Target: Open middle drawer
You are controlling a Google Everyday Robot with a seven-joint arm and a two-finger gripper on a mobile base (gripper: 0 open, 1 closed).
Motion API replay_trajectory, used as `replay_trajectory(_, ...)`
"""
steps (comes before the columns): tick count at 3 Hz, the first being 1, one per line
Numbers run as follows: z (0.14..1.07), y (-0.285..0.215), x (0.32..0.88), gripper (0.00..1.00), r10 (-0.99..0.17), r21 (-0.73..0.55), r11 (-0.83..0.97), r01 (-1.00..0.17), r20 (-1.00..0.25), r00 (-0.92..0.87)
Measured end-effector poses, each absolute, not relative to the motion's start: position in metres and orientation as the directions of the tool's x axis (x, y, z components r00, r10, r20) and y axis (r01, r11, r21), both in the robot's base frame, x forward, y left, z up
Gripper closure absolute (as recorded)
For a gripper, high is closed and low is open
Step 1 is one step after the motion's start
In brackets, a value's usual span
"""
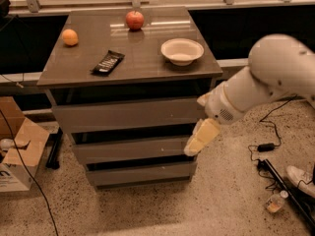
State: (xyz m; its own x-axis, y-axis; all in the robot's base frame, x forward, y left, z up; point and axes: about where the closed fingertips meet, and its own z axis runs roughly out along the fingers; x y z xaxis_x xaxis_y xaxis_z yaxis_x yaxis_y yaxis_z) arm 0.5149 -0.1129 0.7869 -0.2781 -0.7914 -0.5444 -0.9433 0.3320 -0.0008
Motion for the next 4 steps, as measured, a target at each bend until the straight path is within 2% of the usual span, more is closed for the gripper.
replay_trajectory(1,0.718,-0.106,0.531,0.0,-0.723,0.077,0.382,-0.921,-0.595,-0.35)
replay_trajectory(4,0.692,-0.09,0.53,0.0,-0.724,0.101,0.391,-0.915,-0.58,-0.373)
